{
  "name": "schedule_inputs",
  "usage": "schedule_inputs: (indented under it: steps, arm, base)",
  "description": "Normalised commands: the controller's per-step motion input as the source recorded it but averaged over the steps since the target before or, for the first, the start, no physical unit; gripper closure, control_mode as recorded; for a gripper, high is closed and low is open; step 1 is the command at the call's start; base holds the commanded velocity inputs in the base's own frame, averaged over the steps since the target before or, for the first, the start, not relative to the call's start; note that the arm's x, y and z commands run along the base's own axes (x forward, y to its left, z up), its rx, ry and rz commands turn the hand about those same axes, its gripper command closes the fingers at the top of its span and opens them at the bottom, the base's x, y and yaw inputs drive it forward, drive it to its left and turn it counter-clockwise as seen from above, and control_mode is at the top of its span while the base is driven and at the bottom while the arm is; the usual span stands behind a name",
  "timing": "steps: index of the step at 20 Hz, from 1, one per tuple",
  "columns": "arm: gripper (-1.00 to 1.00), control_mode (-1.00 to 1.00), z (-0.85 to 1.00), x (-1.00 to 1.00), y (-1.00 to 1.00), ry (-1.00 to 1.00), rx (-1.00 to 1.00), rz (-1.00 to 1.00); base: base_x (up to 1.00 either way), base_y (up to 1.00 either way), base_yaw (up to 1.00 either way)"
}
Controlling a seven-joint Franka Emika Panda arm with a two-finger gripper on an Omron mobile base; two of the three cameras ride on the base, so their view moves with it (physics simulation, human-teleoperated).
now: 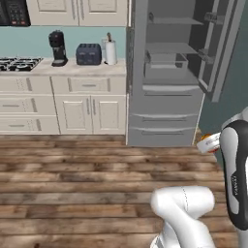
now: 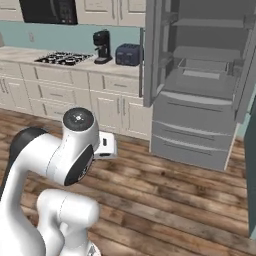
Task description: Retrieve the orange and peach from the fridge and place them into the bowl on the dining table.
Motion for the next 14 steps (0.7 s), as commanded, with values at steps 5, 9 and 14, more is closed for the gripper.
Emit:
schedule_inputs:
  steps: [5,9,14]
  arm:
    - [1.0,1.0,0.0,0.0,0.0,0.0,0.0,0.0]
    - [1.0,1.0,0.0,0.0,0.0,0.0,0.0,0.0]
    - [1.0,1.0,0.0,0.0,0.0,0.0,0.0,0.0]
  base:
    - [-1.0,0.67,0.05]
    - [-1.0,0.75,0.04]
    - [-1.0,0.79,0.04]
